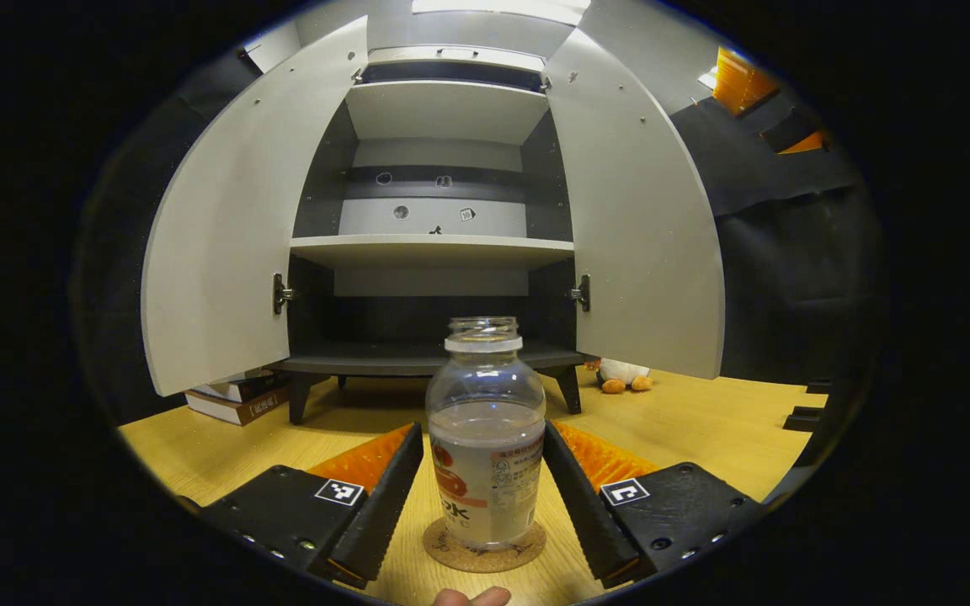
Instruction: Grasp the bottle in the cabinet with the left hand and place it on the coaster, then close the right door with the right hand and the left door with the left hand.
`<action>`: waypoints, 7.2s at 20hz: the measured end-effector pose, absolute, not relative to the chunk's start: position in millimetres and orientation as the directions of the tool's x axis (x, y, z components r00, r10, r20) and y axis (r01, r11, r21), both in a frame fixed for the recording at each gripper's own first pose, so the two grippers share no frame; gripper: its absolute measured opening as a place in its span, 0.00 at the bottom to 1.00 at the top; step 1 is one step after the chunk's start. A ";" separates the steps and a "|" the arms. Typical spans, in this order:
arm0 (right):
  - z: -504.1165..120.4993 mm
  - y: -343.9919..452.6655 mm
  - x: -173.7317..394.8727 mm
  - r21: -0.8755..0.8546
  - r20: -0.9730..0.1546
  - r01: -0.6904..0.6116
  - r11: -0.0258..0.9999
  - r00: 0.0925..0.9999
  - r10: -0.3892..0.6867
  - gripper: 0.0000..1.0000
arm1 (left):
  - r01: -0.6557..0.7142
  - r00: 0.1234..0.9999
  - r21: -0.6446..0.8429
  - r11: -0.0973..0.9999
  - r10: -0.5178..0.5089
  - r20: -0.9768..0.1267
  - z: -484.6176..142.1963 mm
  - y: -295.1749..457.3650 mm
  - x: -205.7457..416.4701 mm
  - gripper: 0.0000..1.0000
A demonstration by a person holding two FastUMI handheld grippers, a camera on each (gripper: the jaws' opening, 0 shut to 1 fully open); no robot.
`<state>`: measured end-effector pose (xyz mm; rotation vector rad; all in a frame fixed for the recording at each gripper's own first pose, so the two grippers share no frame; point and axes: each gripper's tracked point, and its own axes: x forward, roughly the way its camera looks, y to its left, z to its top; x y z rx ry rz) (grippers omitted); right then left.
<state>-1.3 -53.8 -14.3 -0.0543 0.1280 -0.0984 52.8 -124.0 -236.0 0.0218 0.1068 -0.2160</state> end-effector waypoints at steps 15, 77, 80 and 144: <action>-6.0 -52.2 -2.5 -0.009 -0.089 0.041 0.999 0.995 -0.042 0.97 | 0.179 0.980 -0.016 0.984 -0.180 -0.084 -84.8 -98.2 32.3 0.94; 165.2 -95.9 161.2 -0.079 0.179 -0.010 0.997 0.984 0.024 0.95 | -0.001 0.997 0.032 0.999 0.004 -0.073 -9.0 -9.2 -23.1 0.97; 164.0 -73.8 176.0 -0.071 0.184 -0.038 0.997 0.982 0.051 0.95 | -0.015 0.997 0.032 0.999 0.018 -0.076 -9.2 -5.6 -27.0 0.94; 14.7 -19.5 -5.5 0.024 0.082 -0.062 0.998 0.995 0.060 0.97 | -0.189 0.982 -0.232 0.954 0.189 -0.020 95.0 200.9 120.5 0.93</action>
